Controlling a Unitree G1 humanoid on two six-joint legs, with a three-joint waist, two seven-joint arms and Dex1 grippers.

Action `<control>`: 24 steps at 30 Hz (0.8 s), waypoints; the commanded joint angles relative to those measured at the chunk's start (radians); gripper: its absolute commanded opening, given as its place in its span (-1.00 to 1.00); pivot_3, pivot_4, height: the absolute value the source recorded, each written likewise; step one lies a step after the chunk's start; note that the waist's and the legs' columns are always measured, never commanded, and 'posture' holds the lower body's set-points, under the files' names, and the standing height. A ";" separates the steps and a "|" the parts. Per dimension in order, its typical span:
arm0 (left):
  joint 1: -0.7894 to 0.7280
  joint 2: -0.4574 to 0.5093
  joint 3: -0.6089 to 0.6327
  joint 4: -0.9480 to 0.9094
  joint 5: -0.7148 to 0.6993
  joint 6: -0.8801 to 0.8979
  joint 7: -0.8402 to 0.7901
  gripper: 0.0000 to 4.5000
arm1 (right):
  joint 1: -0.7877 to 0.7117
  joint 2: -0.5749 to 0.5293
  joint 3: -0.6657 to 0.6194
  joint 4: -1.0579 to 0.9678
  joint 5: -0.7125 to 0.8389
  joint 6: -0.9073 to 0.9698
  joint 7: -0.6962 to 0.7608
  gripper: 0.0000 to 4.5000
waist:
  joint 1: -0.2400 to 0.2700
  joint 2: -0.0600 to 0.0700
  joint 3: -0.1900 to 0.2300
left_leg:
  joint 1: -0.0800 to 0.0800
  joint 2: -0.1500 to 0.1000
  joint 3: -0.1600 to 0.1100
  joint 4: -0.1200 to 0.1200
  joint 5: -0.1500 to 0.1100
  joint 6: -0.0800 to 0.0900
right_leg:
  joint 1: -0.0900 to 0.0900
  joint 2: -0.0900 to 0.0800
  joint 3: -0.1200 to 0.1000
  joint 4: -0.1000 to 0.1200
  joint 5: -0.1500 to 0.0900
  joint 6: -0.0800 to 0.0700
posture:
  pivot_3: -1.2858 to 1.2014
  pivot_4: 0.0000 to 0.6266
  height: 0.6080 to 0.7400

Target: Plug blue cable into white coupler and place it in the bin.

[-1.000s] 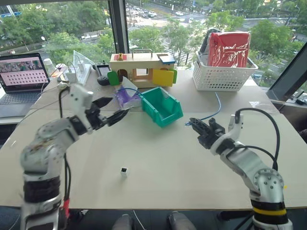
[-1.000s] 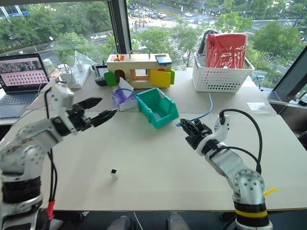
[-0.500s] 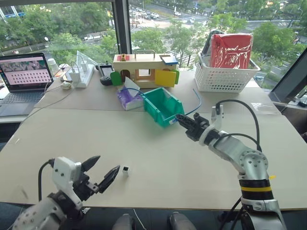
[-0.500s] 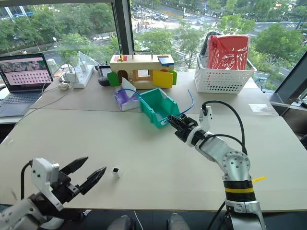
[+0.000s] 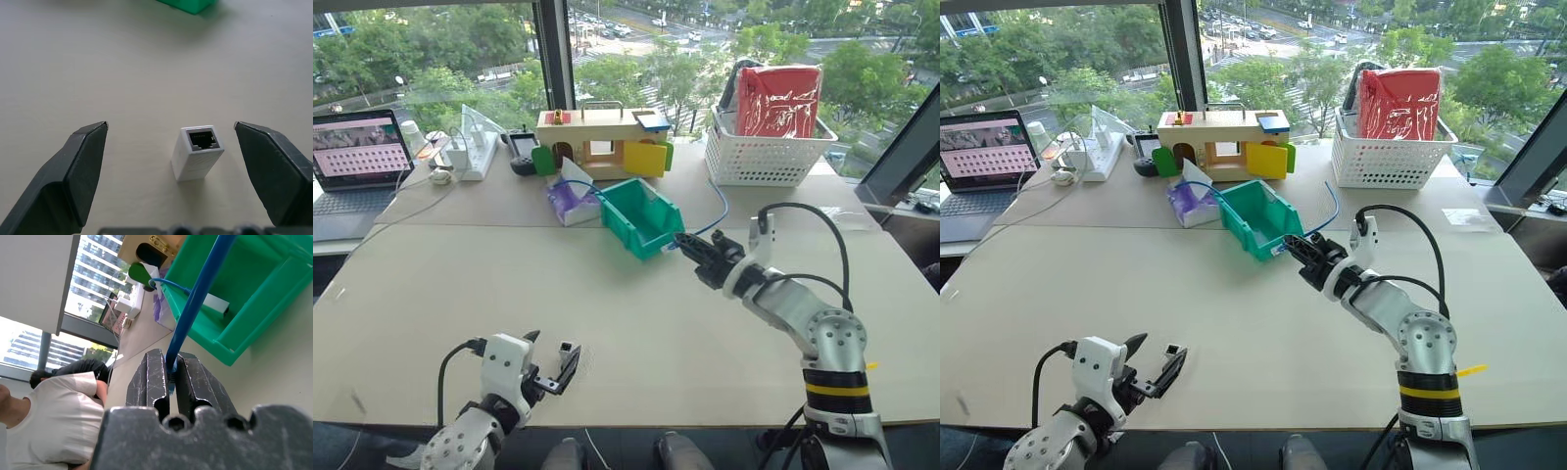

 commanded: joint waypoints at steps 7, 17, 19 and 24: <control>-0.010 -0.017 -0.081 0.035 -0.006 0.042 0.023 0.66 | 0.023 -0.025 -0.055 -0.103 0.049 -0.009 -0.055 -1.00 | -0.002 0.000 0.000 | 0.000 0.000 0.000 0.000 0.000 0.000 | 0.000 0.000 0.000 0.001 -0.001 0.000 | 0.03 -0.52 0.98; -0.028 0.029 -0.074 0.126 0.032 -0.005 0.009 -0.72 | 0.030 -0.056 -0.058 -0.124 0.086 -0.004 -0.077 -1.00 | -0.001 0.001 0.000 | 0.001 0.001 0.000 0.000 0.000 0.000 | 0.000 0.000 0.001 0.000 -0.003 -0.004 | 0.03 -0.52 0.98; -0.095 0.055 -0.086 0.162 -0.013 -0.052 -0.086 -0.72 | 0.028 -0.057 -0.060 -0.136 0.084 -0.014 -0.078 -1.00 | 0.004 0.002 -0.001 | 0.001 0.000 0.000 0.000 0.000 0.000 | 0.001 0.000 0.001 0.000 -0.003 -0.004 | 0.03 -0.52 0.98; -0.296 0.078 -0.194 0.228 -0.011 -0.063 -0.191 -0.72 | 0.099 -0.065 -0.048 -0.245 0.031 -0.022 -0.069 -1.00 | 0.009 0.002 -0.001 | 0.000 0.000 0.001 0.000 0.000 0.000 | 0.001 -0.001 0.001 -0.001 -0.003 -0.004 | 0.03 -0.52 0.98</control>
